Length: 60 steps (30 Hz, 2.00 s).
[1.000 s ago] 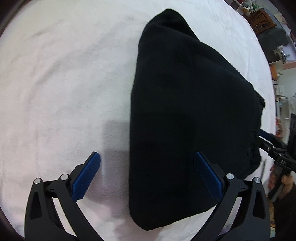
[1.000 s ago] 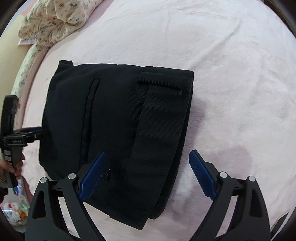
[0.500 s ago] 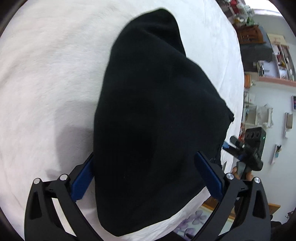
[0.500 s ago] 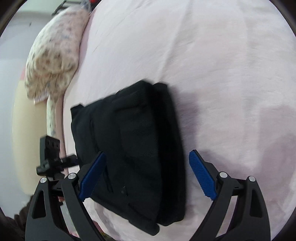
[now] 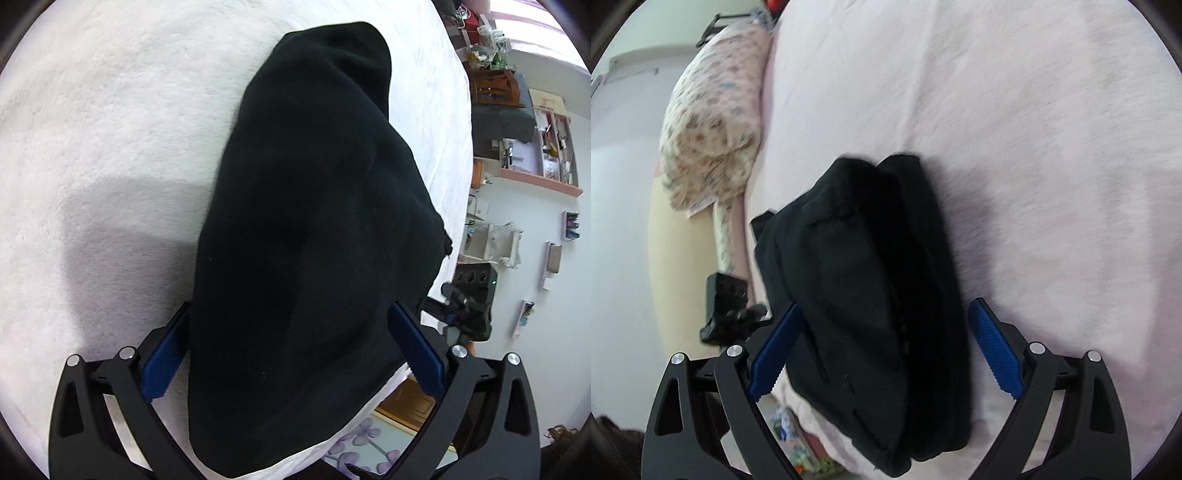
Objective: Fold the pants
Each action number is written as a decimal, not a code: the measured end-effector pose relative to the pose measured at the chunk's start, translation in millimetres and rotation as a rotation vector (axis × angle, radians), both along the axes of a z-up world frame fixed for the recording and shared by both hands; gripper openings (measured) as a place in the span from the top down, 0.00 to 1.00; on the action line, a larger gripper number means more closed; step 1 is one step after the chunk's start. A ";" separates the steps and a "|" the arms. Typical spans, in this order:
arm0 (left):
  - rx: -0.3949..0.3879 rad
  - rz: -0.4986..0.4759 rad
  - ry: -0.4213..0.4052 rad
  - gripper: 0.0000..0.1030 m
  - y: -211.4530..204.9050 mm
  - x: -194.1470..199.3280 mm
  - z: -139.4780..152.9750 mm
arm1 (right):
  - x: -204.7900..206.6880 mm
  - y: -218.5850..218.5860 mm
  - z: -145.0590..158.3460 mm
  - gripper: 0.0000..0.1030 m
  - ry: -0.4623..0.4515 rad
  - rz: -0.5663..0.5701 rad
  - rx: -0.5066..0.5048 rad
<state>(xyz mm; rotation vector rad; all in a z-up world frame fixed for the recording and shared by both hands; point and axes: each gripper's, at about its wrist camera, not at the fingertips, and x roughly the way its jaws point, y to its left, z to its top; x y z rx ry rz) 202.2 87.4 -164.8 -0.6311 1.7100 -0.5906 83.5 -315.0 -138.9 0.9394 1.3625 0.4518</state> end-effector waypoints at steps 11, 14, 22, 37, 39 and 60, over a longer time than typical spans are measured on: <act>-0.100 0.096 0.070 0.02 6.8 3.1 -9.1 | -4.2 16.2 -0.3 0.07 -0.057 0.097 -0.029; -0.092 -0.001 0.016 0.02 -14.8 -0.1 1.9 | -2.7 26.6 10.5 0.07 -0.101 0.171 0.009; -0.070 -0.014 0.036 0.02 -24.9 2.7 -7.1 | 1.6 29.2 -1.7 0.07 -0.063 0.120 -0.082; -0.121 0.001 0.063 0.02 -27.1 4.0 -14.5 | -12.3 9.1 -18.3 0.41 -0.021 -0.001 0.036; -0.124 0.013 0.064 0.02 -30.4 2.9 -13.1 | -12.6 10.4 -17.1 0.45 -0.025 0.002 0.031; 0.003 0.077 -0.111 0.81 -22.7 -12.2 17.4 | -9.8 21.7 16.9 0.68 -0.186 0.005 0.101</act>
